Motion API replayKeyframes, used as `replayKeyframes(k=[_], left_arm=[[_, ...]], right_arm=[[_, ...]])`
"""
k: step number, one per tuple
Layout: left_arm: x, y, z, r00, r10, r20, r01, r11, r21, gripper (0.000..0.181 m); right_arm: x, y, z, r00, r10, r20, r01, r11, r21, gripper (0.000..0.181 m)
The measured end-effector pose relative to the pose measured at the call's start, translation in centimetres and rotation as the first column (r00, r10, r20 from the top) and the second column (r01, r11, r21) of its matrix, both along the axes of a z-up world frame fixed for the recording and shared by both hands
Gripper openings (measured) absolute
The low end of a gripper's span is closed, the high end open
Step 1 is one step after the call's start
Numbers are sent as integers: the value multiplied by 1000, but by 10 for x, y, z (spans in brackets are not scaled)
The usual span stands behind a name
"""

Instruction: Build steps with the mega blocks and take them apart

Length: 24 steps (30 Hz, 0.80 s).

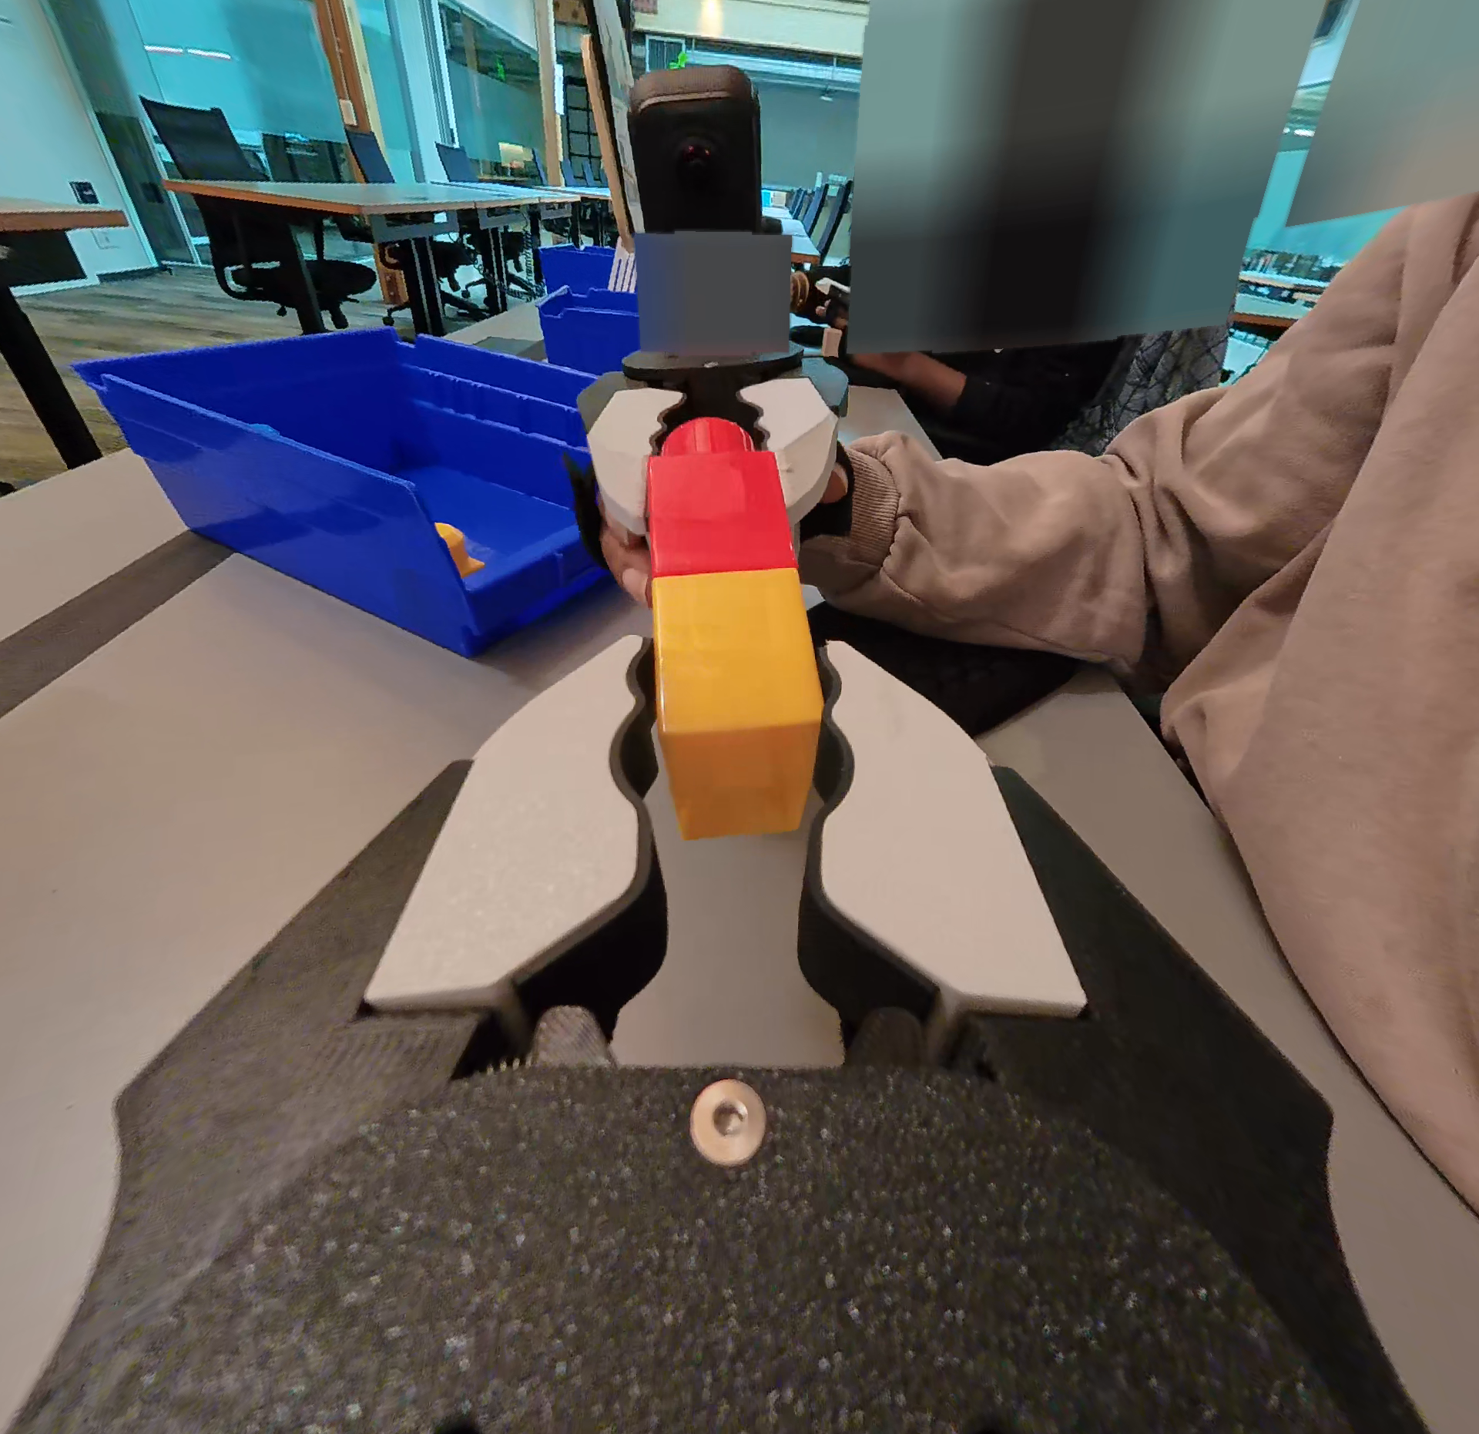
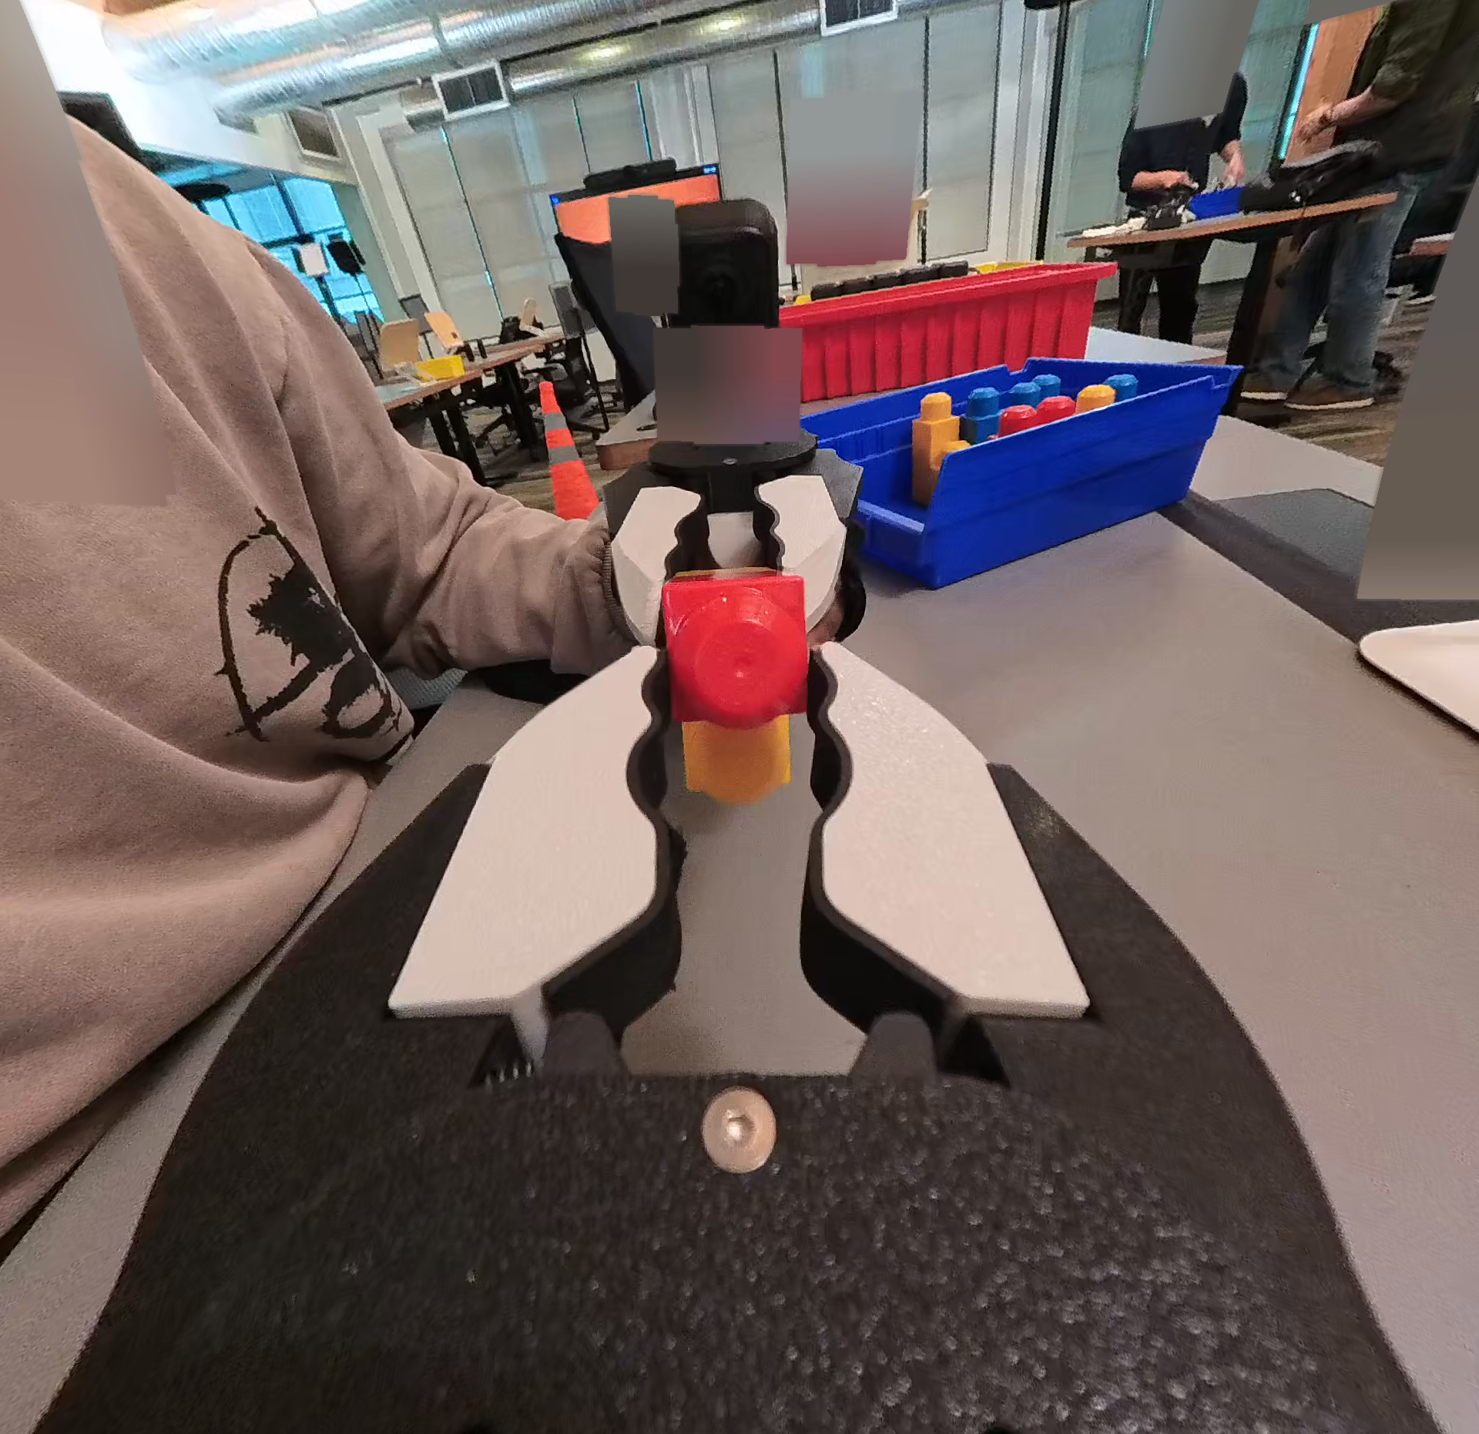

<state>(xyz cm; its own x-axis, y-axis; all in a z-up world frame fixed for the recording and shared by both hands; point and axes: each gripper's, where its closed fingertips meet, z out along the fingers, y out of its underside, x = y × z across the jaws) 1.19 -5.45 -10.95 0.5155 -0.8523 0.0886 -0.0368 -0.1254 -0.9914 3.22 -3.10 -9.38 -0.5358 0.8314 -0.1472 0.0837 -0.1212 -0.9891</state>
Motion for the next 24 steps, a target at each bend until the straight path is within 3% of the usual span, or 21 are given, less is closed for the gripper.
replayKeyframes(k=[24], left_arm=[[3, -1, -7, 999, -26, -28, 25, 999, -22, 37]], right_arm=[[5, 1, 12, 999, -7, -40, 8, 1000, 18, 27]])
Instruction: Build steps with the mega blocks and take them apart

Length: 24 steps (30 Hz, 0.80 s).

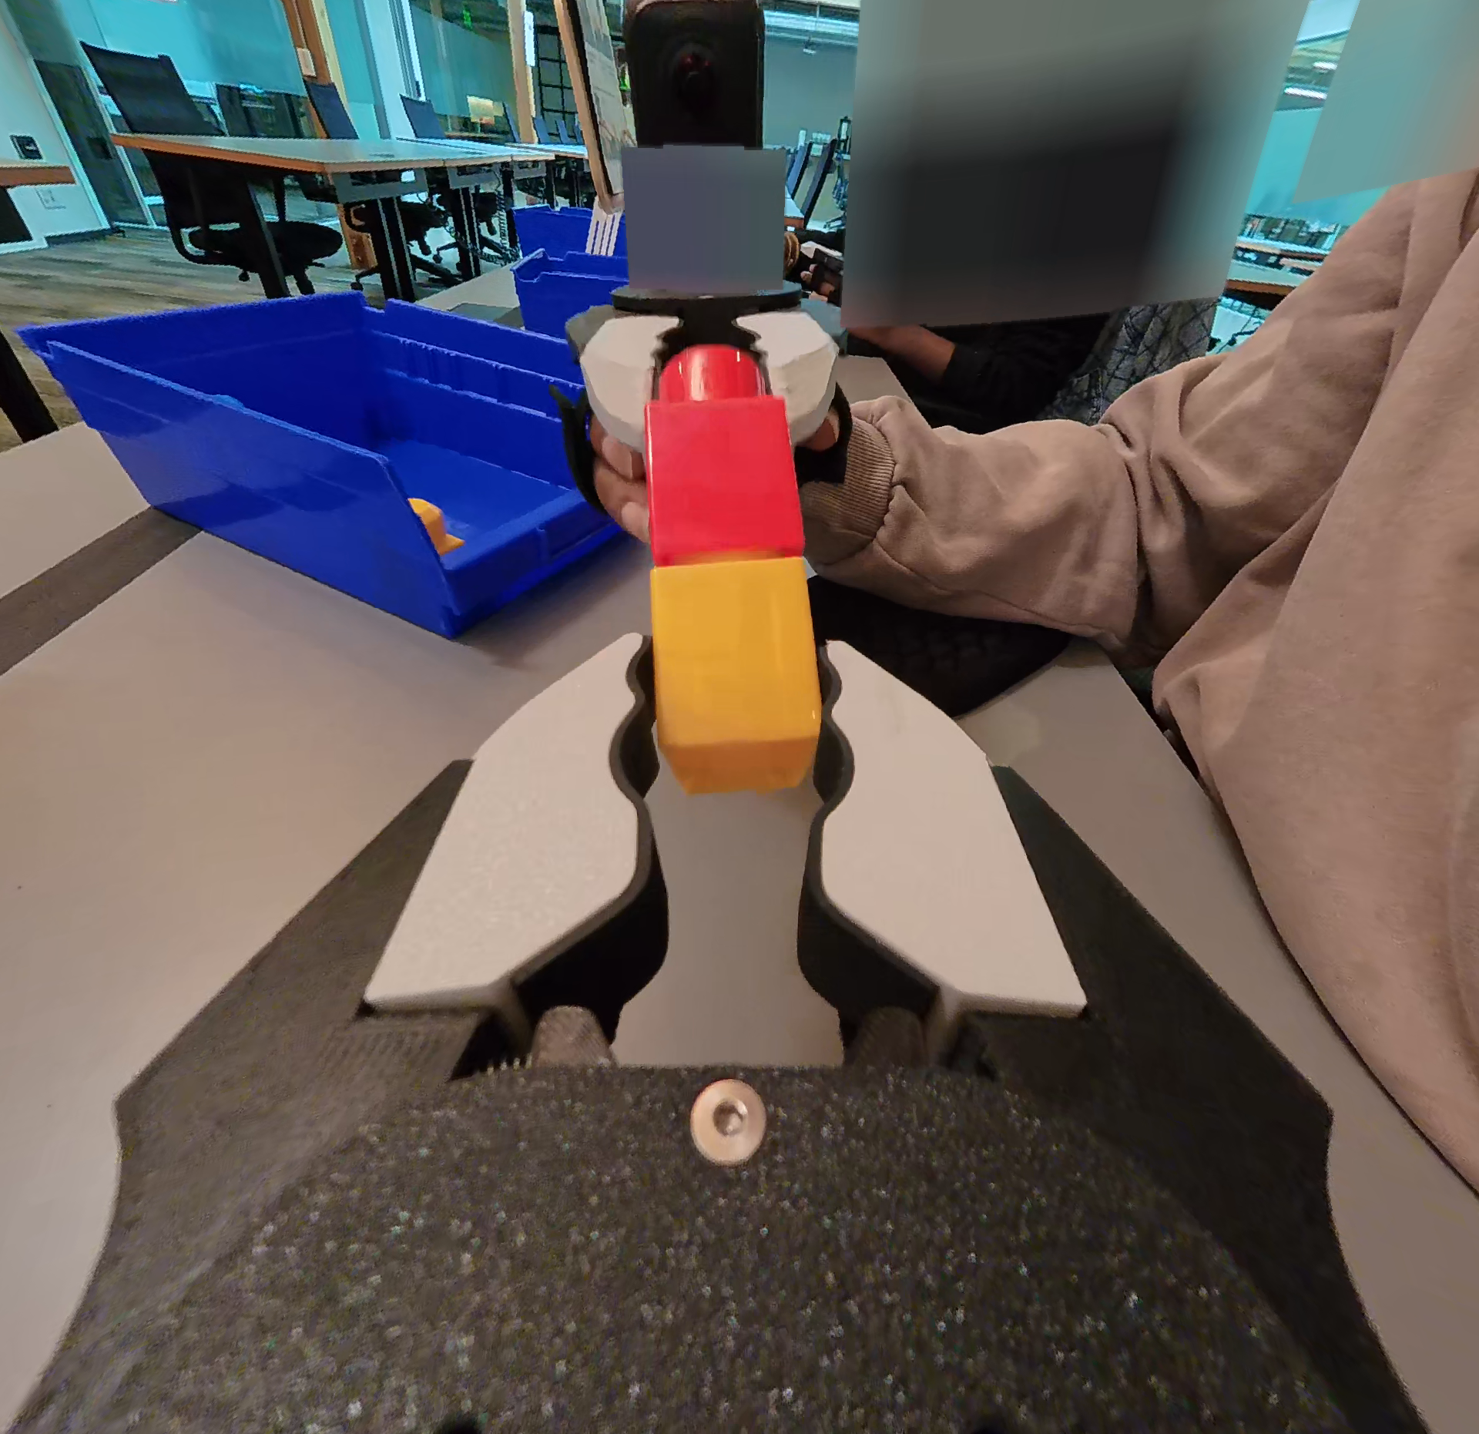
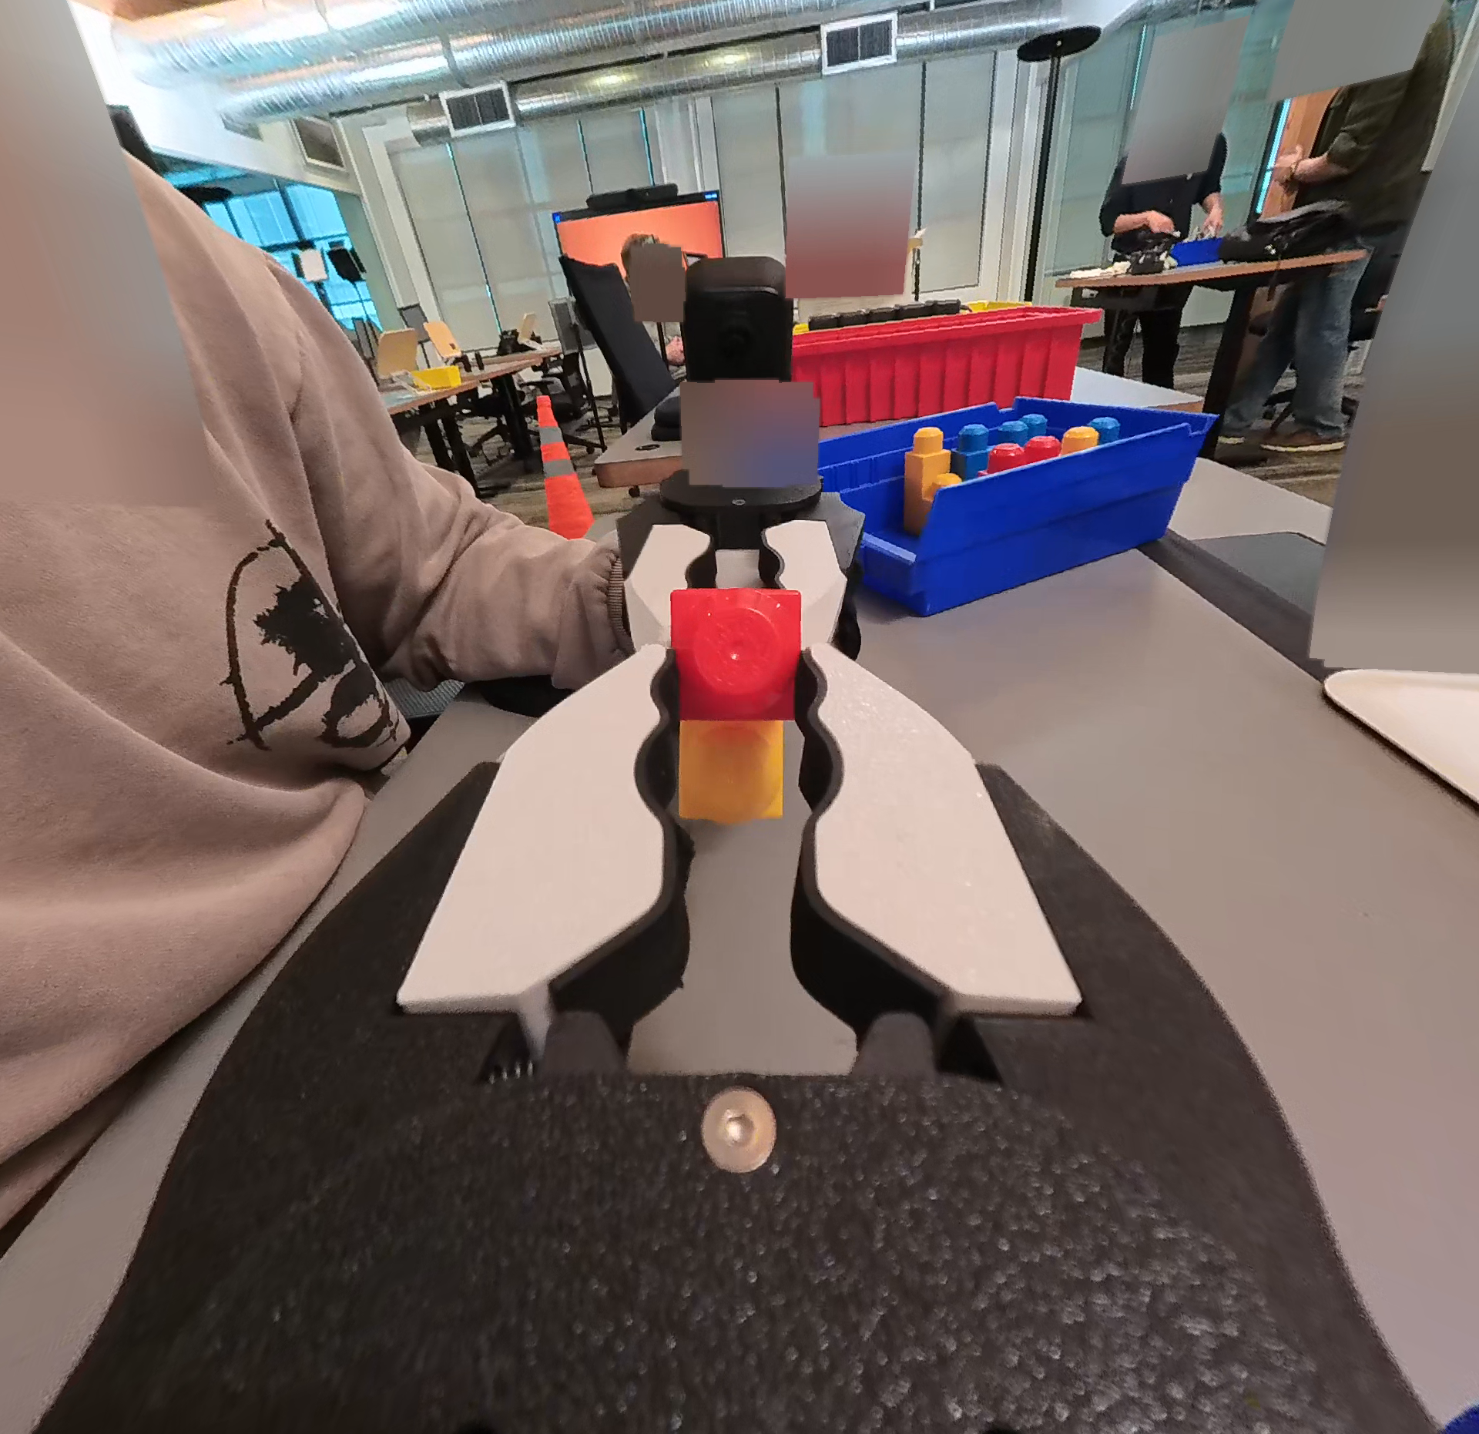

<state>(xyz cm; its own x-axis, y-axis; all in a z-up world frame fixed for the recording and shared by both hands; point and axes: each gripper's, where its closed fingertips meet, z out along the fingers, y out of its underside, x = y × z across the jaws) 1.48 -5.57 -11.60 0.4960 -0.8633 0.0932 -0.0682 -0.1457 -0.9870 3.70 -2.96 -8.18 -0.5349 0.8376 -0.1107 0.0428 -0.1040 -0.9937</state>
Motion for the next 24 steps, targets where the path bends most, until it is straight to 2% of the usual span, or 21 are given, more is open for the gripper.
replayKeyframes(k=[1, 3, 5, 8, 12, 15, 18, 19, 20, 22, 24], left_arm=[[-1, -1, -1, 1000, -3, -7, 3, 1000, -2, 37], [-7, 2, -6, 999, 15, -31, -15, 1000, -7, 37], [-12, 4, 1, 999, 32, 8, -32, 999, 2, 37], [-18, 9, 7, 996, 85, 22, -85, 996, 32, 37], [-29, 18, 10, 985, 169, 28, -171, 984, 59, 37], [-39, 24, 13, 973, 226, 33, -228, 971, 77, 37], [-45, 27, 15, 966, 254, 42, -256, 963, 86, 37], [-45, 27, 16, 965, 257, 44, -260, 962, 88, 37], [-45, 27, 17, 965, 260, 46, -263, 961, 90, 37], [-44, 27, 16, 965, 257, 45, -260, 962, 88, 37], [-42, 27, 15, 967, 253, 38, -255, 963, 91, 37]], right_arm=[[2, 0, 4, 1000, 2, -20, -2, 1000, -14, 27], [18, 13, 37, 987, -11, -160, -10, 992, -127, 27], [35, 27, 57, 971, -78, -228, 59, 994, -89, 27], [45, 43, 66, 955, -170, -244, 154, 985, -80, 27], [46, 74, 58, 930, -323, -176, 320, 946, -45, 27], [65, 118, 63, 840, -531, -115, 539, 841, 51, 28], [92, 162, 51, 711, -702, 38, 662, 688, 297, 27], [101, 177, 41, 655, -749, 96, 665, 632, 398, 27], [106, 186, 31, 619, -769, 162, 634, 610, 476, 27], [110, 199, 7, 544, -783, 301, 571, 608, 551, 27], [108, 205, -18, 475, -771, 425, 525, 636, 565, 28]])
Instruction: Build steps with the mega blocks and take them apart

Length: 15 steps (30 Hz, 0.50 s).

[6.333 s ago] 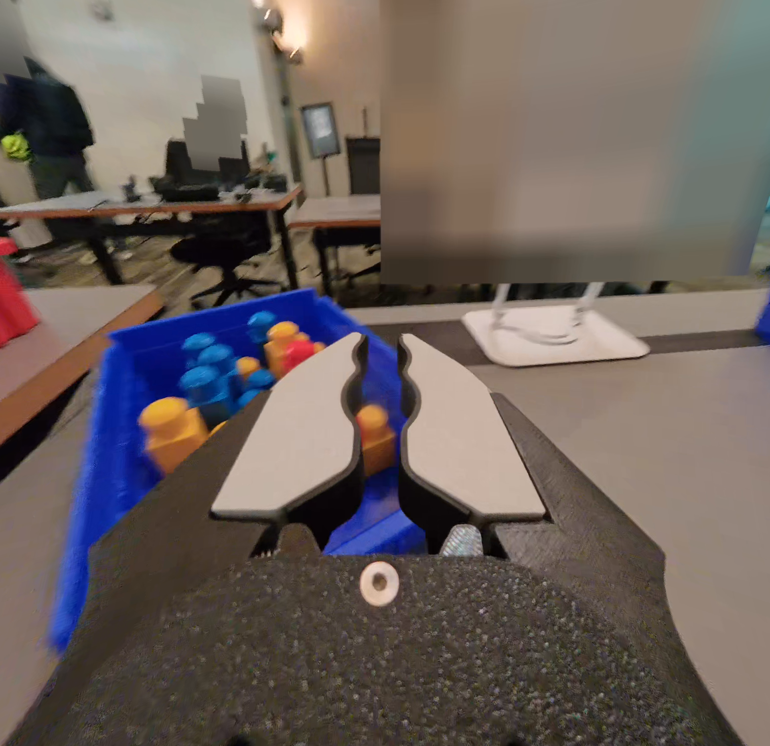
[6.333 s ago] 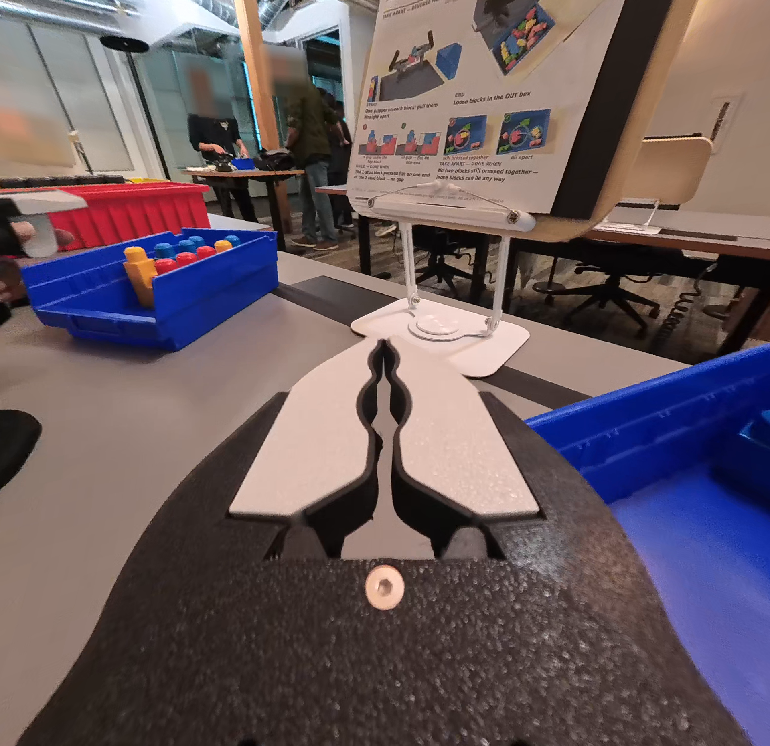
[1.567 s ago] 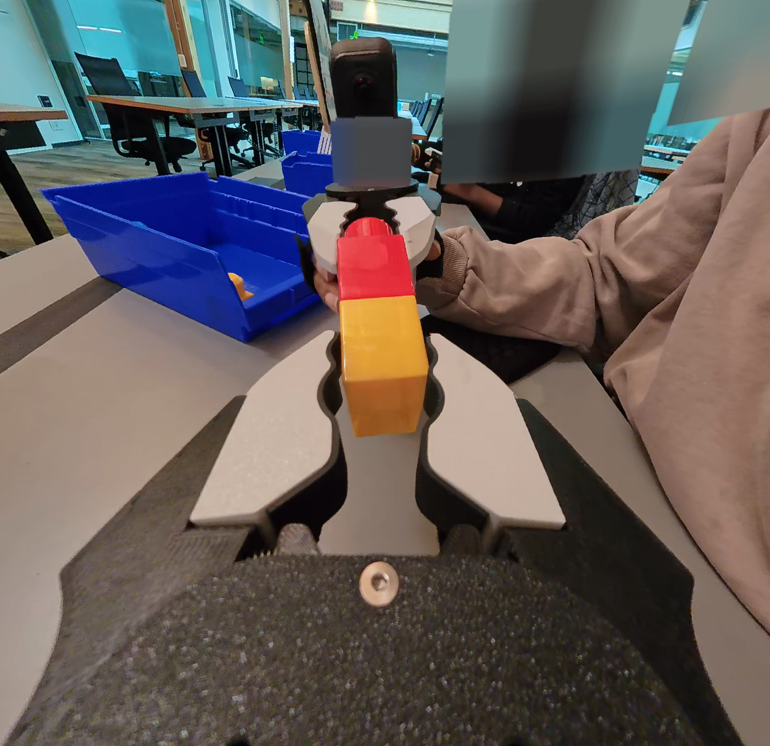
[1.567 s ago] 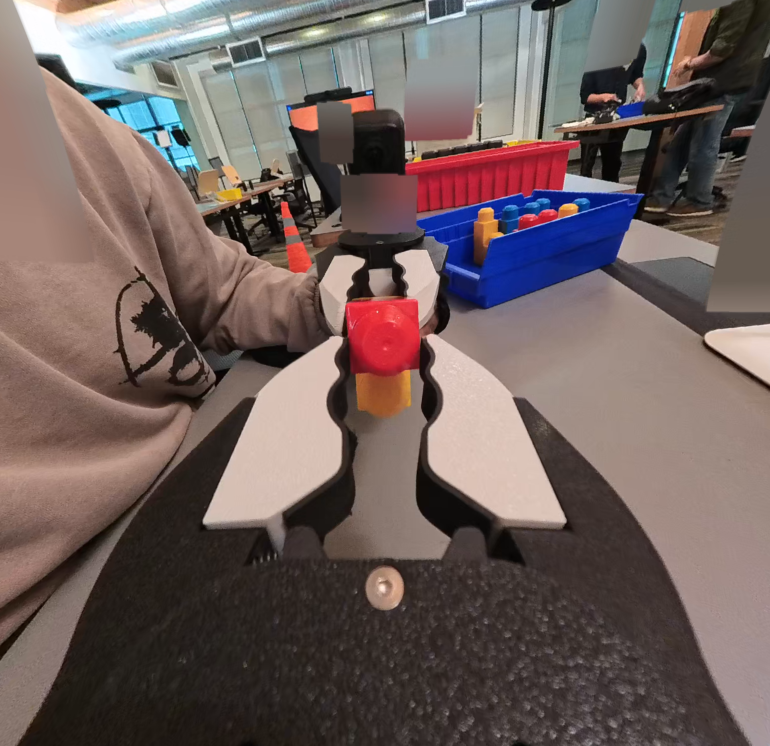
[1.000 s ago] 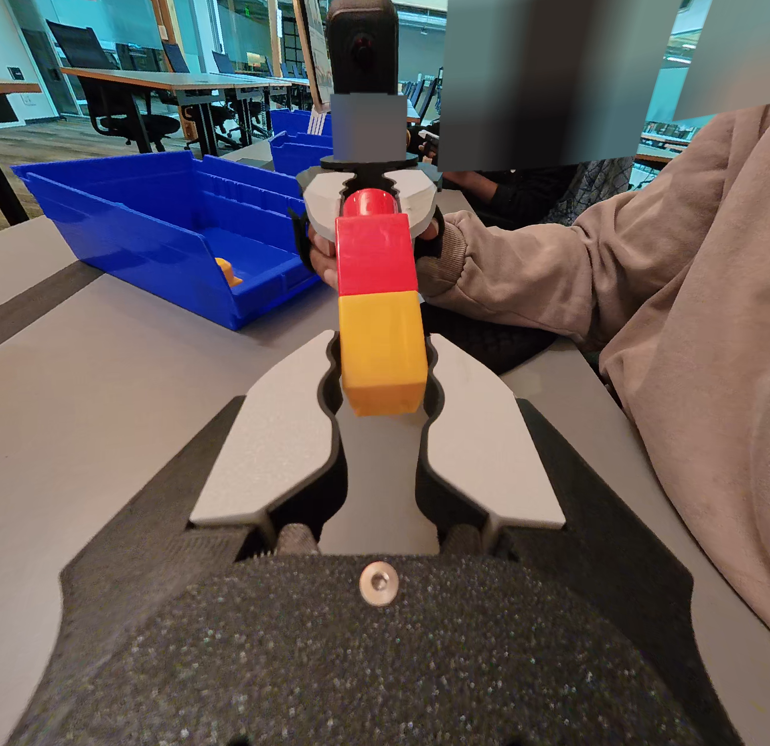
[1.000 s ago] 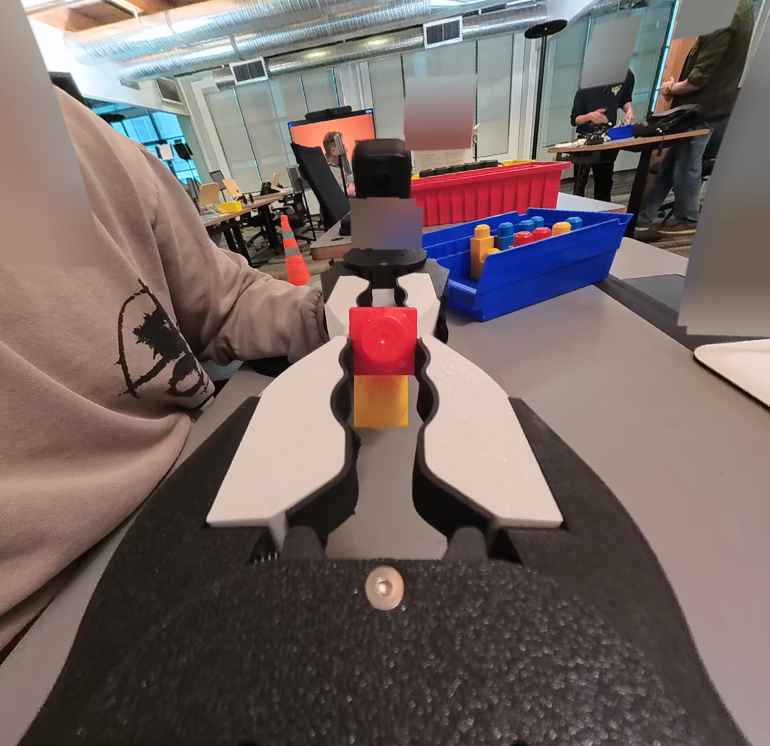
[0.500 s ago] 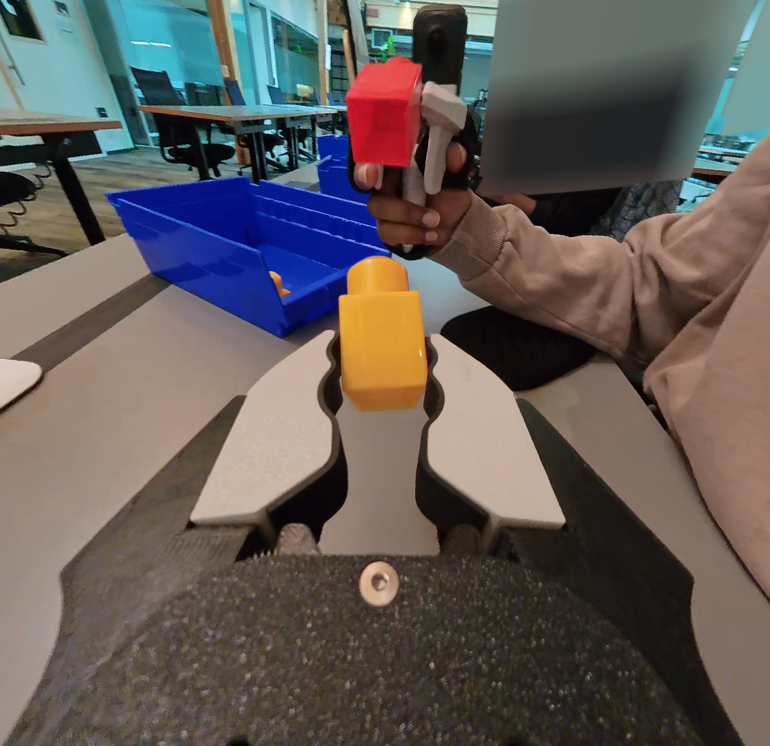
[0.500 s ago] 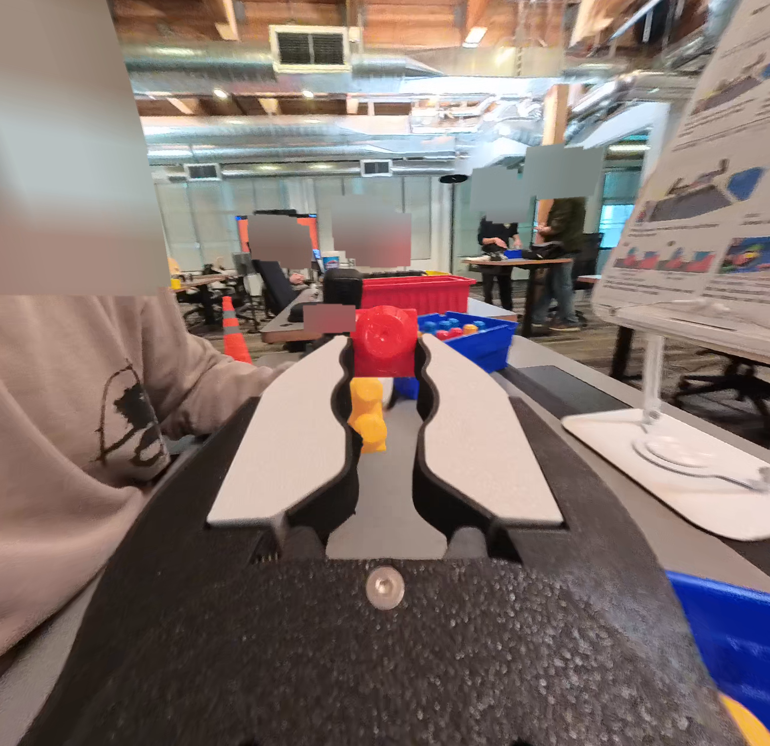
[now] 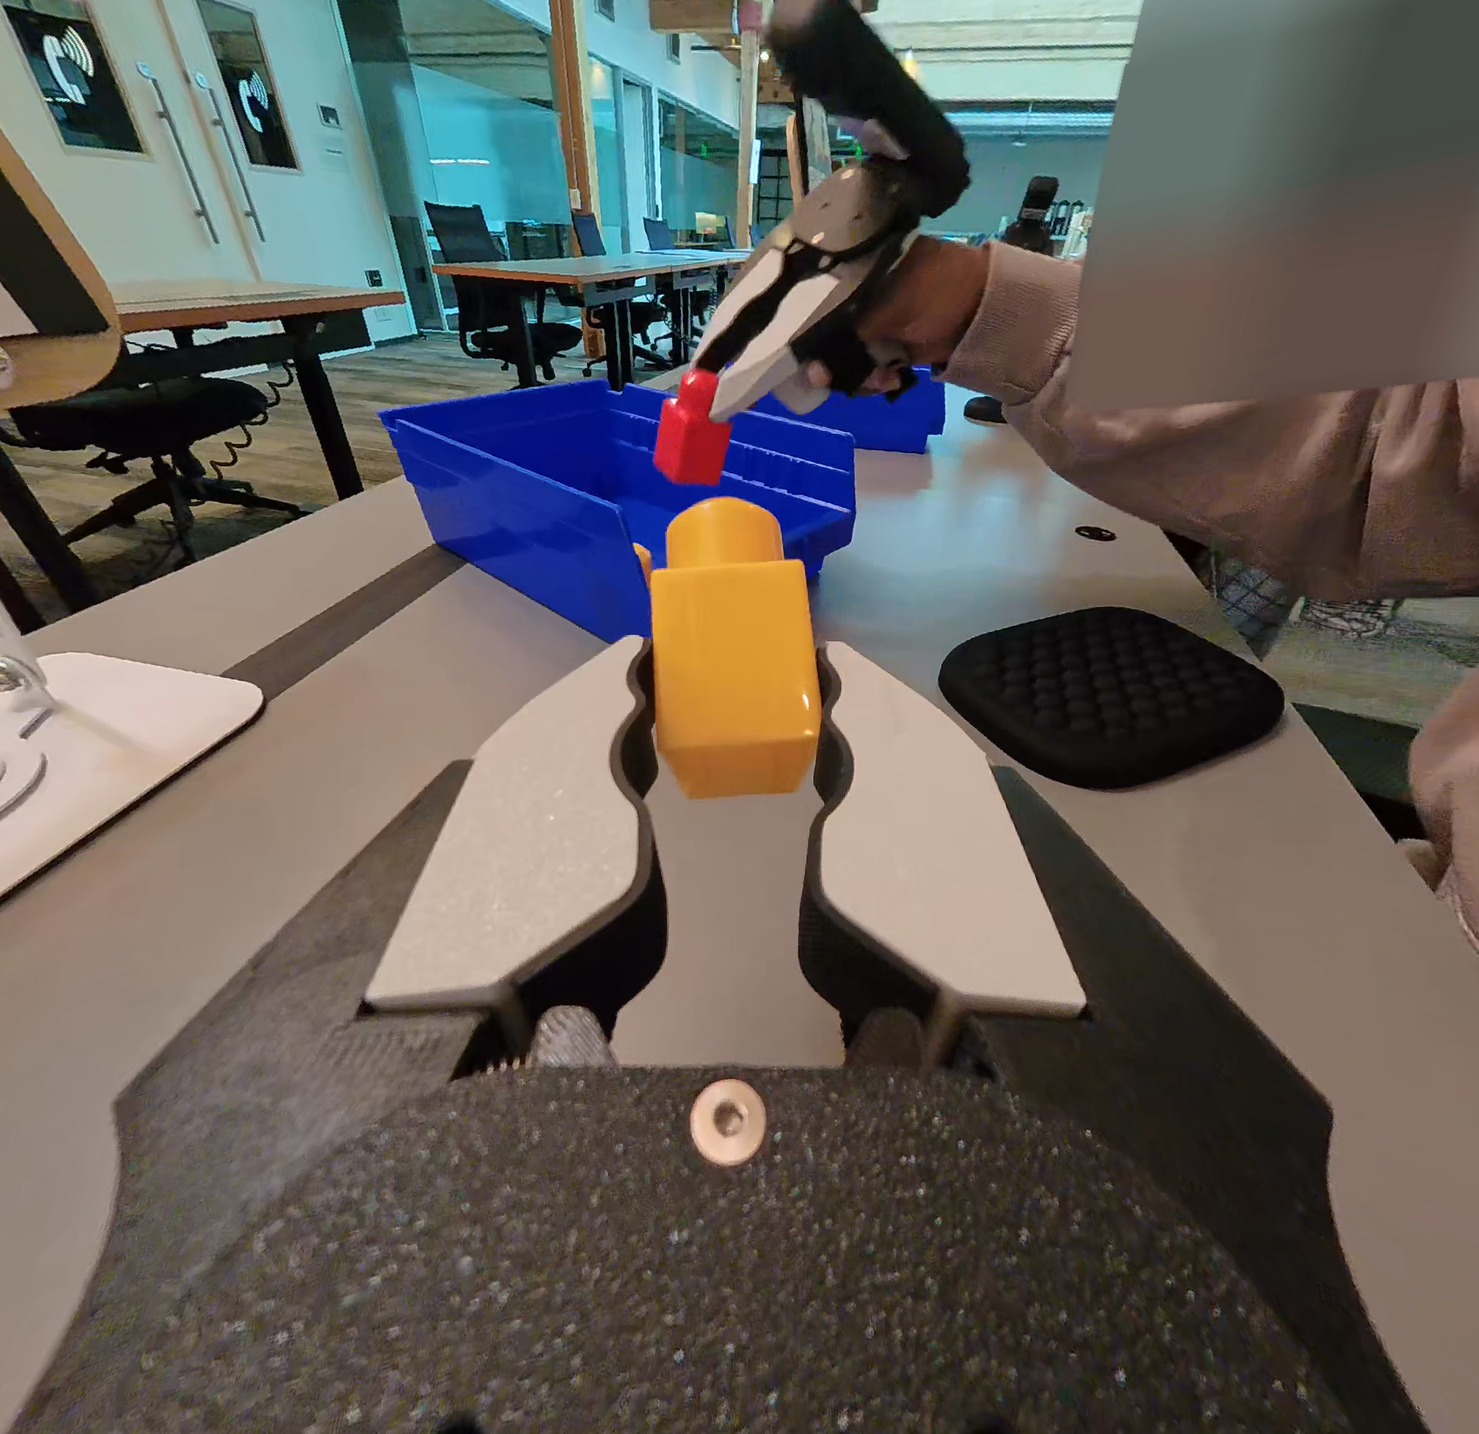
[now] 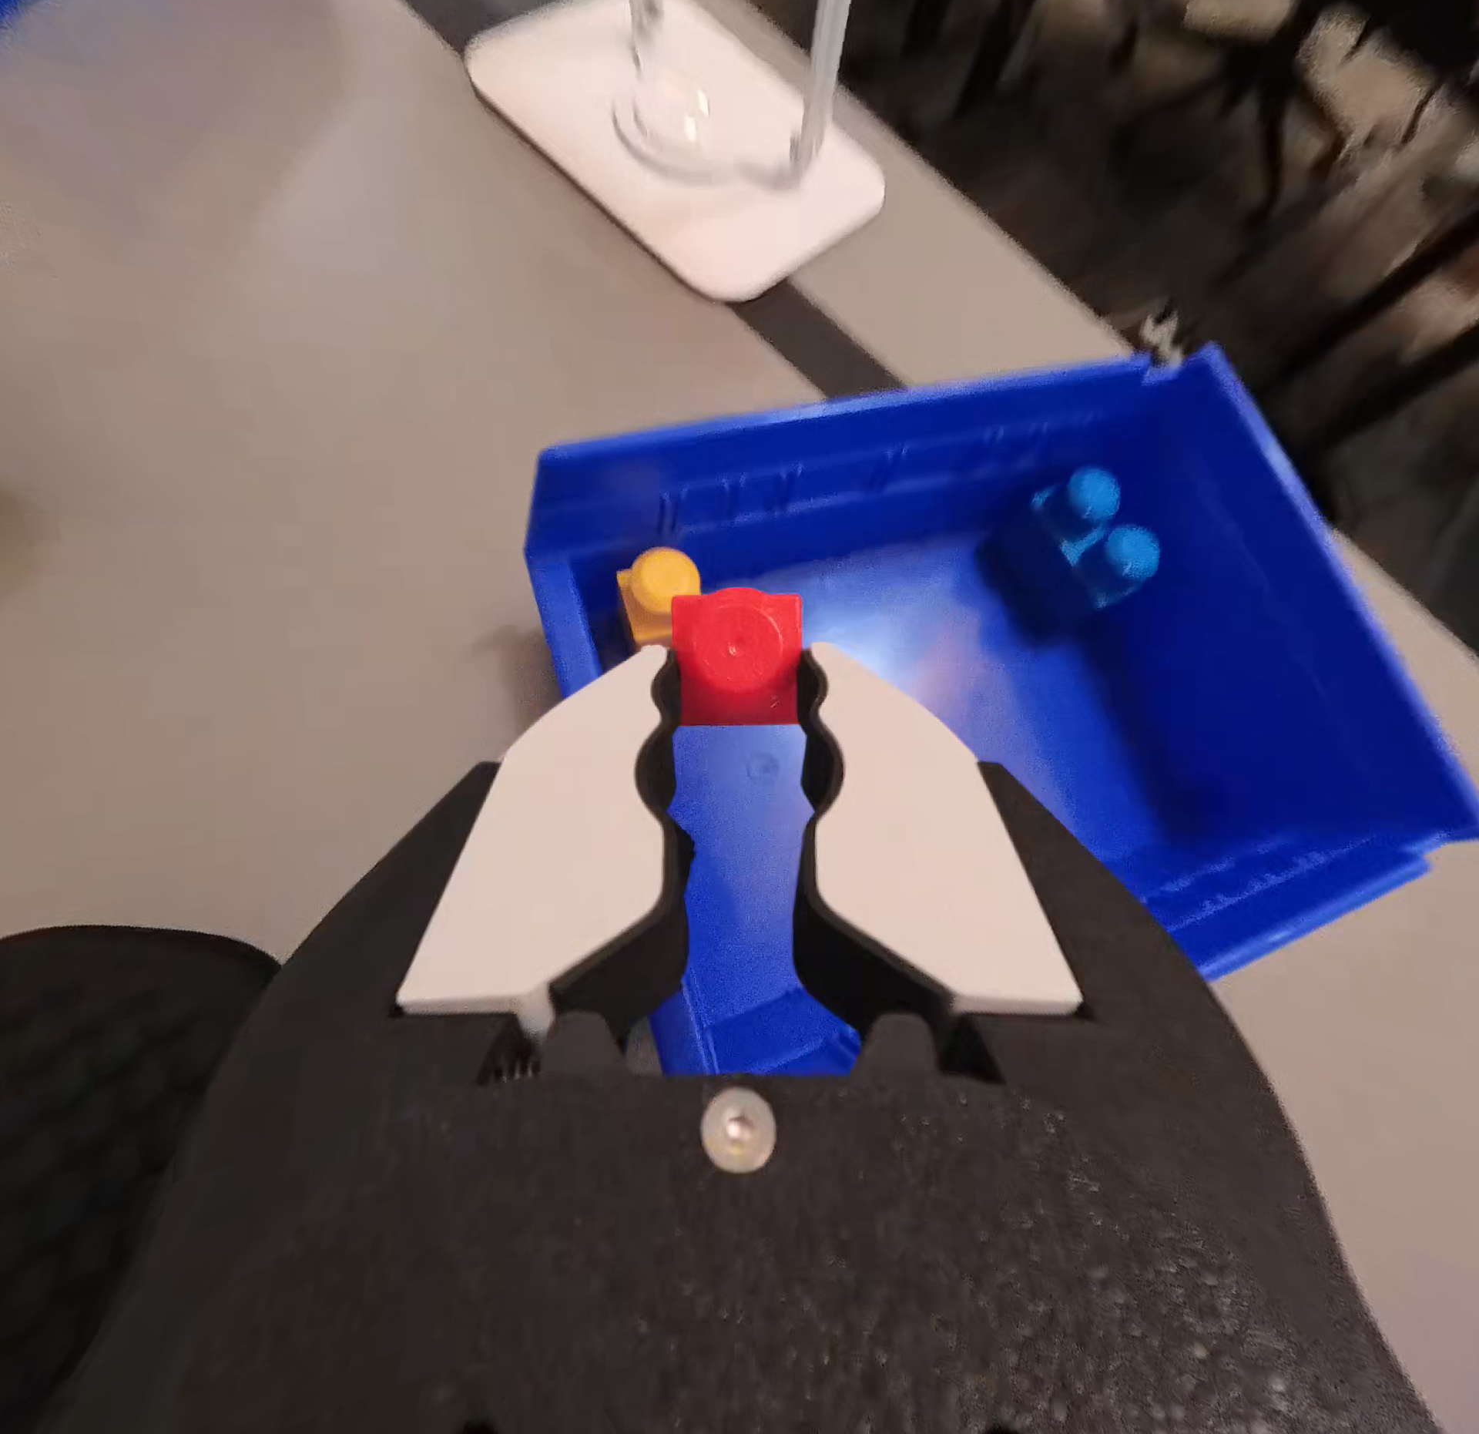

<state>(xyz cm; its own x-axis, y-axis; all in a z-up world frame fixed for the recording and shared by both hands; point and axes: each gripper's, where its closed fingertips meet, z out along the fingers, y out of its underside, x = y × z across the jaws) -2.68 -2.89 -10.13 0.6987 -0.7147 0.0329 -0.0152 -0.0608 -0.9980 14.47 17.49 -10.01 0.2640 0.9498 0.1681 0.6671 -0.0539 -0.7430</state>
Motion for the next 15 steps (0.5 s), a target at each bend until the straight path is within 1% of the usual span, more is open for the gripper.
replayKeyframes(k=[3, 5, 9, 12, 15], left_arm=[[0, -1, 1, 1000, 2, -6, -2, 1000, 6, 37], [0, -2, 4, 1000, 6, -7, -6, 1000, 16, 37], [-2, -2, 6, 1000, 6, 8, -6, 1000, 22, 37], [-3, -3, 8, 1000, 4, 13, -4, 1000, 25, 37], [-4, -4, 10, 1000, 0, 19, 0, 1000, 29, 37]], right_arm=[[-11, 6, -31, 994, -45, 103, 51, 997, -61, 27], [-18, 7, -48, 988, -47, 149, 63, 993, -100, 28], [-25, 7, -74, 971, 26, 237, 13, 987, -161, 28], [-26, 4, -86, 951, 107, 291, -47, 977, -207, 28], [-26, 3, -94, 937, 155, 313, -82, 969, -232, 28]])
